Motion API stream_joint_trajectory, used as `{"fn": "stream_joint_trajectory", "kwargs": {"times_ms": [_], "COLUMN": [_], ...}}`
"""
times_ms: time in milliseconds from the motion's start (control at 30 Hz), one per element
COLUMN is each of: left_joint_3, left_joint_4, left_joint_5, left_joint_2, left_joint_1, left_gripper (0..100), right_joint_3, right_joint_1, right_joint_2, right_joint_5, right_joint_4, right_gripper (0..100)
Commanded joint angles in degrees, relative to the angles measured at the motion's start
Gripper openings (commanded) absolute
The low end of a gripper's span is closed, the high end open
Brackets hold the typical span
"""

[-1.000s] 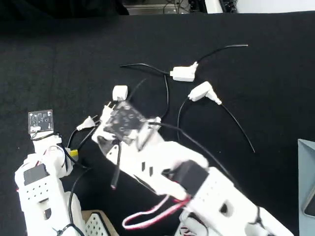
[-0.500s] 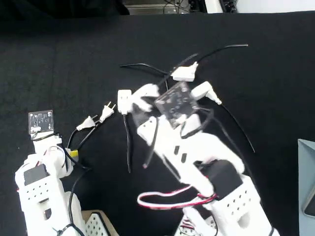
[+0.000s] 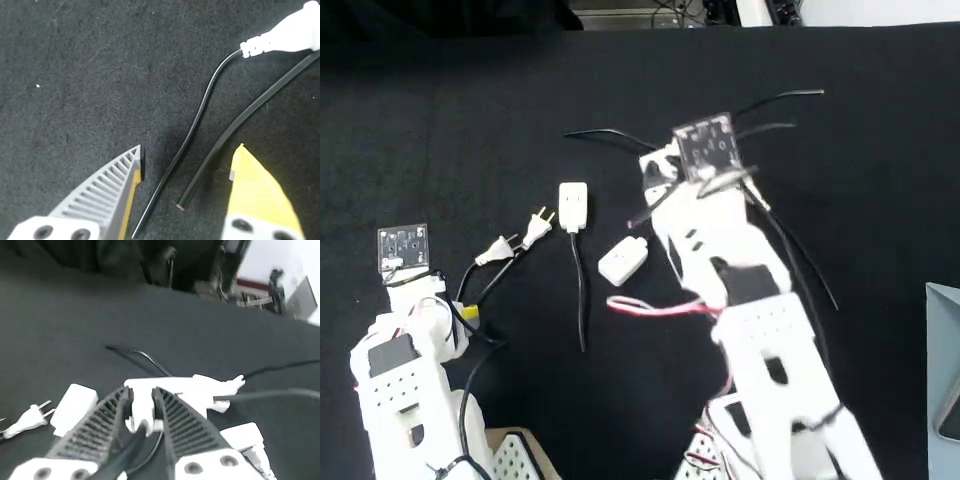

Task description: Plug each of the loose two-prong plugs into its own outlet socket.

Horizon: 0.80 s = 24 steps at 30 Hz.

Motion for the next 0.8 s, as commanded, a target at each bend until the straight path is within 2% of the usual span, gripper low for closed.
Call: {"fn": "stream_joint_trajectory", "kwargs": {"times_ms": [0,267,400,667,767], "left_joint_3": [-0.4,-0.4,-0.4,-0.4,-0.4], "left_joint_4": [-0.7,-0.7,-0.7,-0.7,-0.7], "left_joint_5": [-0.3,-0.3,-0.3,-0.3,-0.3], "left_joint_2": [-0.8,-0.8,-0.8,-0.8,-0.8], "left_joint_1": [-0.8,-0.9,-0.9,-0.9,-0.9], "left_gripper": [29,29,29,29,29], "right_joint_3": [-1.9,-12.1,-15.3,-15.5,-14.1], "right_joint_1": [1.1,7.5,9.1,3.3,-0.1], "right_joint_2": [8.6,25.7,31.0,26.0,22.5], "right_joint_5": [0.1,0.1,0.1,-0.1,-2.6], "right_joint_4": [-8.9,-13.2,-11.6,1.8,6.1], "right_gripper": [1.6,2.2,11.0,11.4,11.4]}}
